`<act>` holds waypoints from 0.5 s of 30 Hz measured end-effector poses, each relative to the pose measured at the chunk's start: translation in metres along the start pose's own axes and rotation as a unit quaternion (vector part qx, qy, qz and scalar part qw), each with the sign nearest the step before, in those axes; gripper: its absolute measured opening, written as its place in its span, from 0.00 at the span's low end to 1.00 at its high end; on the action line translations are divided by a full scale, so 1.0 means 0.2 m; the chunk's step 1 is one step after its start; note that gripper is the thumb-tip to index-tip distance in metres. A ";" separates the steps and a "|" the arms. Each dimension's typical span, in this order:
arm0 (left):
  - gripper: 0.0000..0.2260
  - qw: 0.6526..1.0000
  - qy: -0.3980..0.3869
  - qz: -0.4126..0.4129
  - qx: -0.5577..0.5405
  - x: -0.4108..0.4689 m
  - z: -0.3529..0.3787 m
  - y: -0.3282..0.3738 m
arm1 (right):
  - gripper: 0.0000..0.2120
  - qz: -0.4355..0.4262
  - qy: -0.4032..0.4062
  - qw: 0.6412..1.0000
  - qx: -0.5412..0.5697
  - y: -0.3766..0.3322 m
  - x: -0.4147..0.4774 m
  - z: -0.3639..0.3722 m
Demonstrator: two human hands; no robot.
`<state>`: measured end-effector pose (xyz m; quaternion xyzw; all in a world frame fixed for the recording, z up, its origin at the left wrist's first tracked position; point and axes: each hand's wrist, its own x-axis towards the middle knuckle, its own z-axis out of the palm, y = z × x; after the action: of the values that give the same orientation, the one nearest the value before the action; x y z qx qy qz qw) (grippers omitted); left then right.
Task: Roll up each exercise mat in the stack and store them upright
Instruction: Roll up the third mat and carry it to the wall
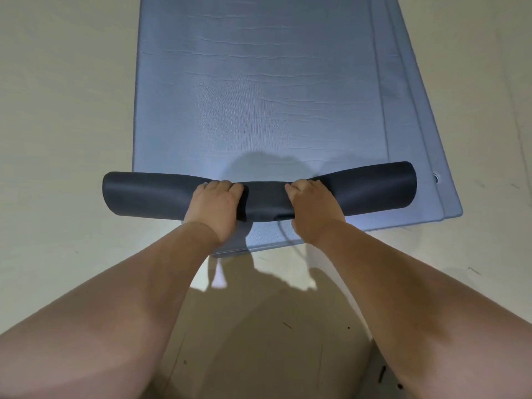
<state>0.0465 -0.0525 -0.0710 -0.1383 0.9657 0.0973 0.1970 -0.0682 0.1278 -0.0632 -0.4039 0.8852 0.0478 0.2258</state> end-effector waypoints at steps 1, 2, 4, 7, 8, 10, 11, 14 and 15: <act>0.22 1.000 -0.017 0.008 -0.004 0.02 -0.03 -0.02 | 0.25 0.002 -0.003 1.000 0.009 0.01 0.00 -0.02; 0.21 0.999 -0.037 0.016 -0.009 0.03 -0.06 -0.03 | 0.23 0.007 -0.013 1.000 0.025 0.01 0.00 -0.04; 0.18 0.996 -0.079 0.026 -0.026 0.04 -0.12 -0.06 | 0.22 0.022 -0.045 0.997 0.063 0.02 -0.01 -0.09; 0.16 0.989 -0.133 0.048 -0.053 0.03 -0.18 -0.07 | 0.17 0.017 -0.100 0.990 0.094 0.02 -0.02 -0.15; 0.15 0.986 -0.148 0.056 -0.059 0.02 -0.19 -0.07 | 0.14 0.008 -0.119 0.989 0.091 0.03 -0.02 -0.17; 0.12 0.976 -0.195 0.064 -0.075 0.02 -0.23 -0.07 | 0.11 0.000 -0.168 0.981 0.101 0.06 -0.01 -0.21; 0.12 0.968 -0.227 0.063 -0.090 0.02 -0.25 -0.07 | 0.12 0.001 -0.201 0.972 0.119 0.07 -0.02 -0.23; 0.14 0.940 -0.309 0.051 -0.134 0.00 -0.26 -0.04 | 0.20 0.005 -0.289 0.942 0.170 0.12 -0.03 -0.24; 0.14 0.937 -0.317 0.048 -0.140 -0.01 -0.24 -0.03 | 0.21 0.008 -0.299 0.937 0.181 0.12 -0.05 -0.23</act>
<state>0.0340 -0.0701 -0.0268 -0.0797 0.8350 0.2801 0.4669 -0.0972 0.1383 -0.0211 -0.3164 0.7737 0.0065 0.5489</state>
